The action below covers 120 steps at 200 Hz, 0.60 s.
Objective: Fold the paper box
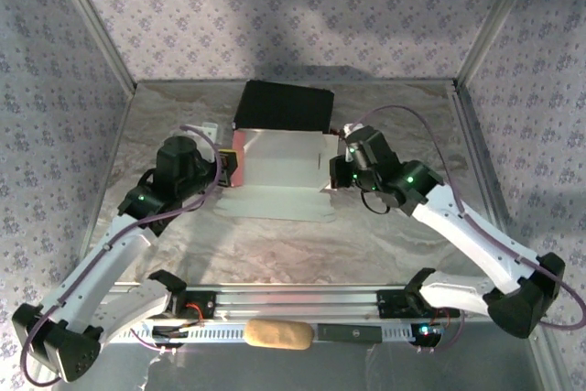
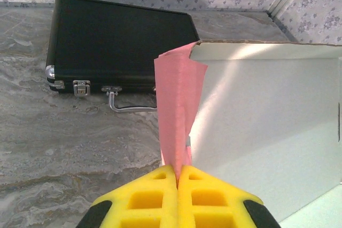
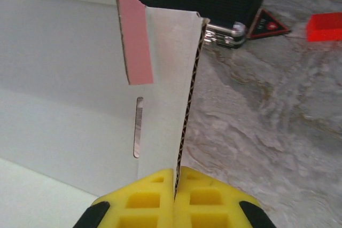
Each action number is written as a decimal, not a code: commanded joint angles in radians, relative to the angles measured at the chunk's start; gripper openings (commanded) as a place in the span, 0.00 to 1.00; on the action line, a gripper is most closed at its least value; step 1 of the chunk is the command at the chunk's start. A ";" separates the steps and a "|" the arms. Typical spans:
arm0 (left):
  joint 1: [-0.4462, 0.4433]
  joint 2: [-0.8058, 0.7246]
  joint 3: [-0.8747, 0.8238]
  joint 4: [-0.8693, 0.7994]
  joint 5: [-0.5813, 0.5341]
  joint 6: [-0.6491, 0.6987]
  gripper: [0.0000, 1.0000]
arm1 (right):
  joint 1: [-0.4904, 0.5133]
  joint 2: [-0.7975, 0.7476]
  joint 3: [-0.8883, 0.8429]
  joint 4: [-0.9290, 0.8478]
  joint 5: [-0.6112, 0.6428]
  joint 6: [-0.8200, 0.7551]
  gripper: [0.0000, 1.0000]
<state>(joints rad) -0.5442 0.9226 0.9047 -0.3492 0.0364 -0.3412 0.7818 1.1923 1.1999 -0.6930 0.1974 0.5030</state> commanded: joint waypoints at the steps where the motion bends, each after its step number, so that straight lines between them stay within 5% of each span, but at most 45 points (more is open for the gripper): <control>1: -0.040 0.006 0.040 0.009 0.007 0.024 0.00 | 0.072 0.042 0.080 -0.076 0.146 0.042 0.00; 120: -0.140 -0.002 0.044 0.001 -0.091 0.056 0.00 | 0.265 0.405 0.496 -0.359 0.405 0.113 0.00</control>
<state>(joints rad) -0.6479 0.9367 0.9104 -0.3508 -0.1295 -0.3149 1.0080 1.5539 1.6039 -1.0492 0.5667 0.5926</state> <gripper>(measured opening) 0.045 0.060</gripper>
